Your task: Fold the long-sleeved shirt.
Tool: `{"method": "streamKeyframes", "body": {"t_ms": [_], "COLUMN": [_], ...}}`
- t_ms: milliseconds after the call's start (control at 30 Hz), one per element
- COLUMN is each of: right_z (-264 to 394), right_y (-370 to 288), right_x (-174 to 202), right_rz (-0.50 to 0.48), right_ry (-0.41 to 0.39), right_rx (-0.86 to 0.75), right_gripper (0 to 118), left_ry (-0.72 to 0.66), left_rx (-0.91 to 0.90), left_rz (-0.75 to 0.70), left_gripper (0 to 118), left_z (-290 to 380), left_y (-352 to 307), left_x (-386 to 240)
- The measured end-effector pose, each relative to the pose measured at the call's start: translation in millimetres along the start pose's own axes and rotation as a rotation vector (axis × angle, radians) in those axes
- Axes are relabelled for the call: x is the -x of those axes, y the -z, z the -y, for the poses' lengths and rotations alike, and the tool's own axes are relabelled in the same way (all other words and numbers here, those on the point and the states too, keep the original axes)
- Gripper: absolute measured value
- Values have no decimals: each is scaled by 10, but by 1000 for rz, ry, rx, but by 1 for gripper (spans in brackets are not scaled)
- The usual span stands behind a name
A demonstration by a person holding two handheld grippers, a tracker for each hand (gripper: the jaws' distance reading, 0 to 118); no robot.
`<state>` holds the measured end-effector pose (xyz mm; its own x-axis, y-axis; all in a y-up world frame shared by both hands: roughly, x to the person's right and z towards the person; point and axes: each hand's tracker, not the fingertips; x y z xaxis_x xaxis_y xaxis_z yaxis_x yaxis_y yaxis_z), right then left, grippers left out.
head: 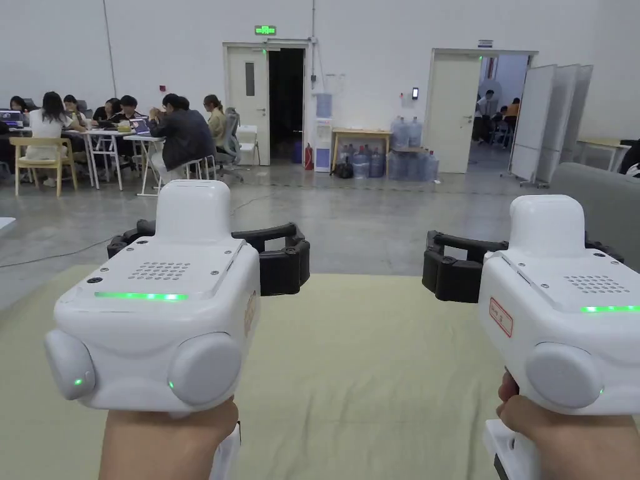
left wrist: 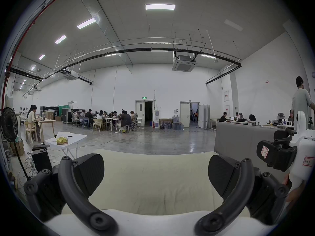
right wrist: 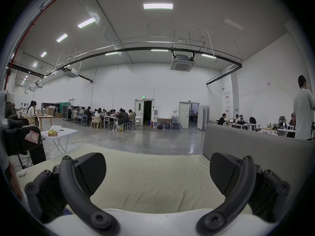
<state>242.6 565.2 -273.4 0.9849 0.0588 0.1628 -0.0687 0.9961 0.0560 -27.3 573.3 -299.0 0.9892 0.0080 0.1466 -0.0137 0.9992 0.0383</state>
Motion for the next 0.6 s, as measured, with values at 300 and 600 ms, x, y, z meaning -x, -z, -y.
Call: {"method": "streamKeyframes", "body": {"t_ms": [300,600], "right_z": [-3,-11], "right_y": [20,28], "right_x": [8,5], "right_rz": [6,10], "right_ry": [4,8], "right_rx": [7,8], "right_gripper": [118,118], "left_ry": [1,2], "left_rx": [1,9], "left_rz": [8,20], "left_gripper": [118,118], "left_z": [-22,-26], "left_y": [10,31], "left_x": [-6,-27]}}
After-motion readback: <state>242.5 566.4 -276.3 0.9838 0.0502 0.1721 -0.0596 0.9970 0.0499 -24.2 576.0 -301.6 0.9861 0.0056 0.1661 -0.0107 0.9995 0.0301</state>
